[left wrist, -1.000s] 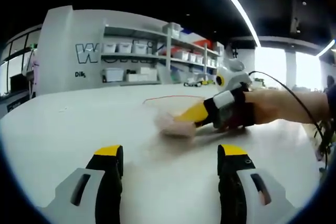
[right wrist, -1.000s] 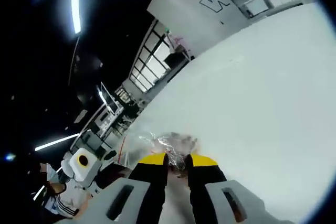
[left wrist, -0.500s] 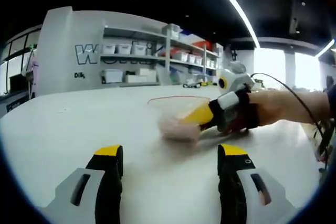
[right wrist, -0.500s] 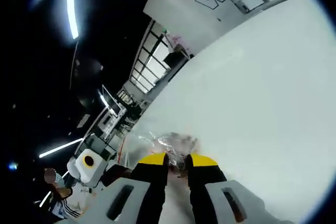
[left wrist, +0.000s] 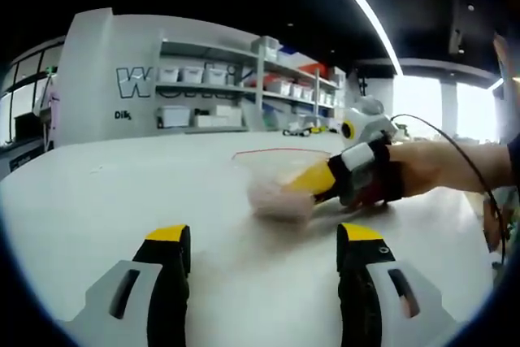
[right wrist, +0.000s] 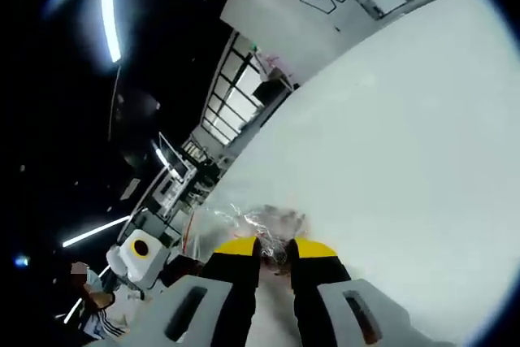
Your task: Open the resealable bag by pulling the two sides of the seal apart until the entire bag opening is separated and visibly accessible.
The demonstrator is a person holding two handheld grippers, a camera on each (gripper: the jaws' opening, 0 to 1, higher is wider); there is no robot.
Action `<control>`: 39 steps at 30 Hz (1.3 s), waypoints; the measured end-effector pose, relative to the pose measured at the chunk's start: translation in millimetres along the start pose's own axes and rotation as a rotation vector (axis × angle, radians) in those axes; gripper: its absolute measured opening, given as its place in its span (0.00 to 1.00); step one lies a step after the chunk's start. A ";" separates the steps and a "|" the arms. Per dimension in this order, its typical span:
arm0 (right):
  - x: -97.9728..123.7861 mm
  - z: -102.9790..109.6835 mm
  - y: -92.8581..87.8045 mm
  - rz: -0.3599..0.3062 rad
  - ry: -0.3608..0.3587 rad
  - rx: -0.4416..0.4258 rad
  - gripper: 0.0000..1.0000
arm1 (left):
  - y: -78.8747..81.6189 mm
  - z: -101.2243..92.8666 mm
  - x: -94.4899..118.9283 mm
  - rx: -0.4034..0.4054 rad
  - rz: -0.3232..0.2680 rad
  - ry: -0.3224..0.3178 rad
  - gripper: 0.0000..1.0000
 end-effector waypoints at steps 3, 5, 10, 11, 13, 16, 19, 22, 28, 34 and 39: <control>1.5 2.6 -3.8 0.000 0.000 0.004 0.11 | 0.5 0.0 -0.2 0.002 -0.004 -0.001 0.73; 1.7 2.3 -3.4 0.002 0.001 0.003 0.11 | 0.3 -0.2 -0.3 0.000 -0.002 -0.002 0.73; 3.2 3.5 -5.4 0.000 0.003 -0.010 0.11 | -0.4 -0.2 -1.1 0.000 0.003 -0.002 0.73; 3.4 3.8 -5.7 -0.001 0.003 -0.010 0.11 | -0.4 -0.3 -1.8 -0.001 0.003 -0.004 0.73; 3.1 4.4 -5.8 -0.002 0.003 -0.010 0.11 | -0.5 -1.2 -1.6 -0.001 0.004 -0.007 0.74; 4.1 4.9 -6.4 -0.004 0.006 -0.017 0.11 | 0.5 -1.8 -1.7 -0.003 -0.004 -0.011 0.74; 6.5 6.0 -8.5 -0.010 0.006 -0.023 0.11 | 1.0 -3.0 -2.1 -0.005 -0.007 -0.017 0.74; 6.5 5.8 -8.3 -0.011 0.007 -0.023 0.11 | 1.1 -4.4 -2.3 -0.006 -0.009 -0.022 0.74; 8.2 6.2 -9.8 -0.016 0.002 -0.032 0.11 | 1.5 -6.7 -2.7 -0.008 -0.013 -0.035 0.74; 10.8 9.9 -15.3 -0.027 -0.001 -0.054 0.11 | 1.4 -10.2 -3.0 -0.018 -0.014 -0.050 0.74; 11.6 9.2 -14.0 -0.040 -0.006 -0.080 0.11 | 3.1 -12.2 -3.1 -0.017 -0.026 -0.064 0.74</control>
Point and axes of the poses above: the point that each gripper's makers call its tool centre point, and the gripper's own axes: x roughly backward along the fingers, z roughly to its left, y roughly out of its top, the point moved 7 cm from there along x, roughly backward along the fingers, and after that the axes turned 7 degrees about y, right-handed, at the moved point
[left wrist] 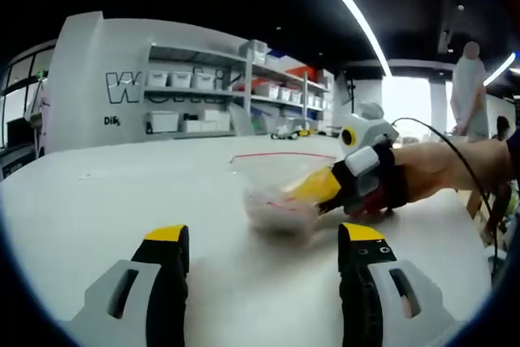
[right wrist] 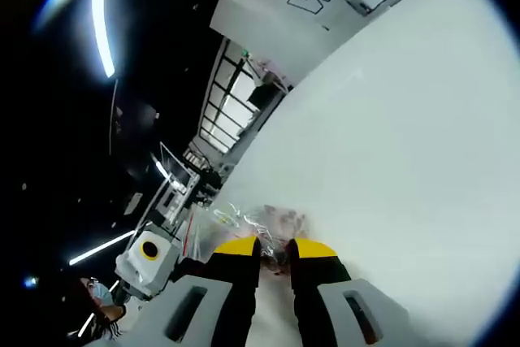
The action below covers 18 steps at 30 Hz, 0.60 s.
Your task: Open the resealable bag by pulling the two sides of the seal apart until the entire bag opening is separated and visibly accessible.
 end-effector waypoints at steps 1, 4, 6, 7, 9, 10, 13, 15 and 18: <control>0.4 0.0 -0.1 -0.003 -0.001 -0.004 0.11 | 0.3 -0.5 -0.2 0.000 -0.002 -0.003 0.74; 1.1 0.8 -1.3 -0.010 -0.005 -0.014 0.11 | -0.4 -2.1 -0.7 -0.011 0.003 -0.007 0.74; 1.8 0.8 -1.9 -0.018 -0.005 -0.034 0.11 | -0.4 -3.5 -0.6 -0.010 0.003 -0.012 0.74; 2.3 0.6 -2.0 -0.023 -0.005 -0.046 0.11 | -0.3 -3.8 -0.6 -0.011 0.001 -0.013 0.74; 2.6 1.4 -5.0 -0.029 -0.004 -0.059 0.11 | -0.7 -4.5 -0.8 -0.010 0.003 -0.017 0.74; 3.3 1.7 -5.3 -0.035 -0.002 -0.078 0.11 | -1.0 -5.1 -1.1 -0.013 0.006 -0.020 0.74; 5.5 2.5 -7.4 -0.055 -0.002 -0.110 0.11 | -1.0 -6.0 -1.6 -0.020 0.006 -0.024 0.73; 5.7 5.0 -11.6 -0.058 -0.001 -0.122 0.11 | -0.8 -6.3 -1.9 -0.019 0.004 -0.028 0.73; 7.0 8.1 -16.6 -0.060 -0.004 -0.131 0.11 | -0.8 -6.9 -2.5 -0.021 0.003 -0.034 0.73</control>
Point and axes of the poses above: the point that each gripper's makers call its tool centre point, and the gripper's own axes: x roughly backward along the fingers, z roughly to its left, y roughly out of its top, the point moved 7 cm from there along x, roughly backward along the fingers, and after that the axes turned 7 degrees about y, right-handed, at the moved point
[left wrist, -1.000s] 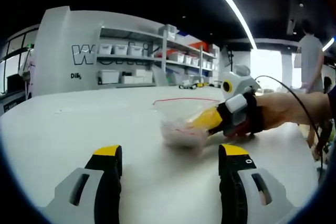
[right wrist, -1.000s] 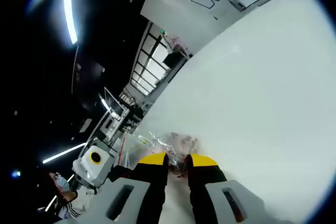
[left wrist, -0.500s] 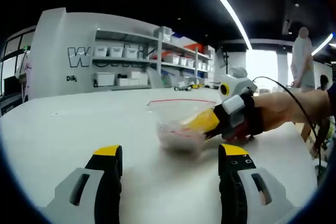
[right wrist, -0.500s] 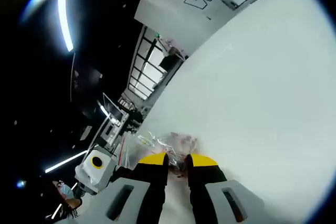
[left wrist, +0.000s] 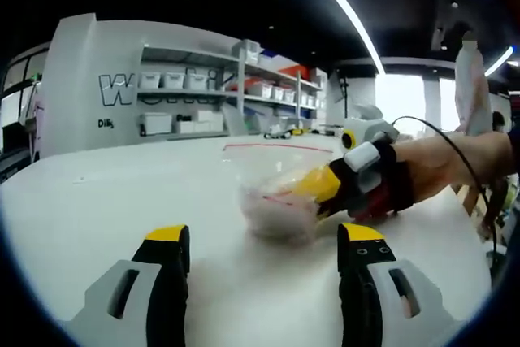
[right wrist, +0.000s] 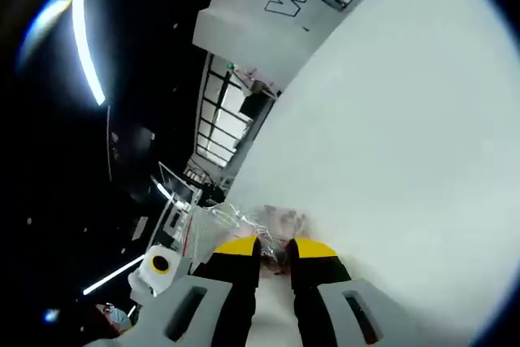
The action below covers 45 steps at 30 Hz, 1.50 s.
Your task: Open the resealable bag by pulling the two sides of the seal apart until the entire bag opening is separated and visibly accessible.
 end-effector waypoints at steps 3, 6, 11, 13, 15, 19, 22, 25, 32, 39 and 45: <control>0.6 0.9 -2.6 -0.003 -0.004 0.001 0.11 | -0.5 -0.9 -0.8 -0.003 0.002 -0.006 0.73; 1.2 -0.1 -0.2 -0.003 -0.005 -0.002 0.11 | -0.8 -1.9 -0.8 -0.004 0.003 -0.012 0.73; 0.3 0.8 -2.8 0.000 -0.006 -0.009 0.11 | -1.3 -4.7 -0.7 -0.004 0.004 -0.025 0.72; 0.8 2.1 -4.9 -0.003 -0.007 -0.012 0.11 | -1.2 -6.0 -0.8 -0.002 0.002 -0.034 0.72; 0.7 1.9 -4.1 -0.007 -0.005 -0.019 0.11 | -1.0 -7.2 -0.7 -0.003 -0.002 -0.040 0.71; 1.3 3.2 -6.3 -0.009 -0.005 -0.022 0.11 | -1.1 -9.8 -0.4 -0.006 -0.007 -0.061 0.66; 1.7 3.0 -6.3 -0.010 -0.003 -0.022 0.11 | -1.5 -11.5 -0.6 -0.007 -0.006 -0.069 0.66; 1.1 2.5 -4.7 -0.010 -0.003 -0.022 0.11 | -0.4 -10.8 -1.7 -0.006 -0.016 -0.076 0.66; 0.8 3.3 -5.4 -0.003 0.000 -0.029 0.11 | 0.0 -12.5 -2.4 -0.020 -0.030 -0.088 0.65; -0.1 3.7 -6.2 0.003 0.006 -0.045 0.11 | -0.2 -14.6 -3.3 -0.040 -0.039 -0.106 0.61; -0.2 3.6 -7.5 0.004 0.006 -0.043 0.11 | 1.4 -16.9 -3.2 -0.053 -0.060 -0.125 0.57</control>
Point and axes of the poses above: the point that each gripper's makers call its tool centre point, and the gripper's own axes: x roughly backward along the fingers, z roughly to its left, y roughly out of its top, the point moved 7 cm from there along x, roughly backward along the fingers, and after that the axes turned 7 degrees about y, right-handed, at the moved point
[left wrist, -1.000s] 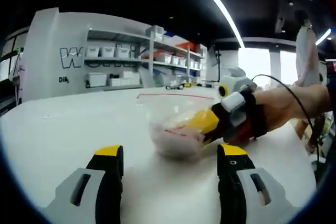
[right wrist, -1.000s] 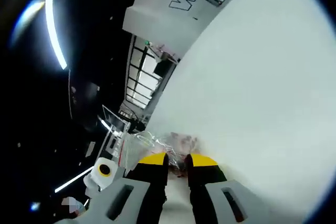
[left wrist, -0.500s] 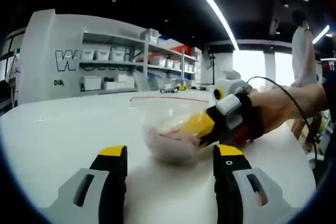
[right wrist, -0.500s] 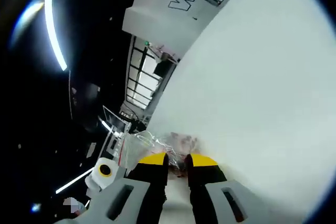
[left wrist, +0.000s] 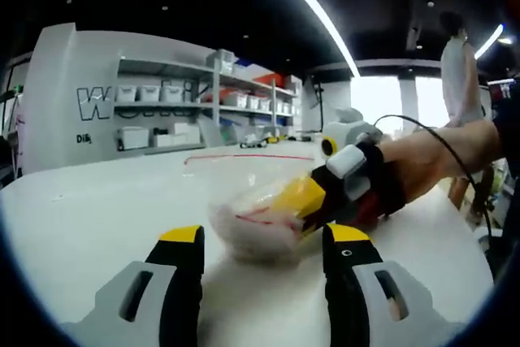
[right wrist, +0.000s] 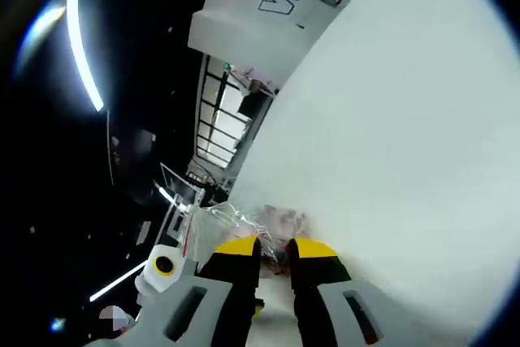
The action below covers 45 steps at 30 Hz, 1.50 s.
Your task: Open the resealable bag by pulling the two sides of the seal apart until the entire bag opening is separated and visibly accessible.
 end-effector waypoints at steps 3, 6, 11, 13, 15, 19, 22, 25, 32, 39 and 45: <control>0.8 1.5 -3.3 0.007 0.007 -0.006 0.11 | -1.7 0.7 -0.6 -0.001 0.014 0.003 0.57; 2.4 4.0 -8.9 0.007 0.007 -0.005 0.11 | -2.1 0.4 -0.3 0.001 0.019 0.006 0.58; 2.3 3.8 -8.9 0.009 0.008 -0.005 0.11 | -3.3 0.5 0.0 -0.005 0.029 0.011 0.58; 2.4 4.2 -9.4 0.009 0.011 -0.013 0.11 | -3.2 0.3 -0.4 -0.007 0.026 0.008 0.58; 2.9 5.5 -12.0 0.013 0.013 -0.016 0.11 | -2.5 0.0 -0.3 -0.013 0.019 0.007 0.58; 3.8 6.6 -13.5 0.015 0.014 -0.015 0.11 | -2.4 0.3 -1.0 -0.019 0.018 0.006 0.57; 3.3 6.5 -12.5 0.012 0.014 -0.018 0.11 | -2.7 0.5 -1.2 -0.030 0.019 0.006 0.56; 3.7 6.8 -12.4 0.012 0.018 -0.025 0.11 | -2.1 -0.8 -1.2 -0.041 0.013 -0.003 0.53; 3.3 9.5 -16.4 0.020 0.024 -0.026 0.11 | -1.2 -2.3 -0.5 -0.053 0.004 -0.016 0.47; 4.0 10.0 -15.8 0.021 0.027 -0.025 0.11 | -1.0 -1.2 -0.8 -0.057 0.004 -0.017 0.47; 1.6 8.0 -14.5 0.022 0.027 -0.019 0.11 | -0.8 -0.1 -1.8 -0.060 0.001 -0.022 0.44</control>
Point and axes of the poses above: the point that each gripper's makers call its tool centre point, and the gripper's own axes: x roughly backward along the fingers, z roughly to its left, y roughly out of its top, the point moved 7 cm from there along x, roughly backward along the fingers, and after that the axes turned 7 degrees about y, right-handed, at the moved point
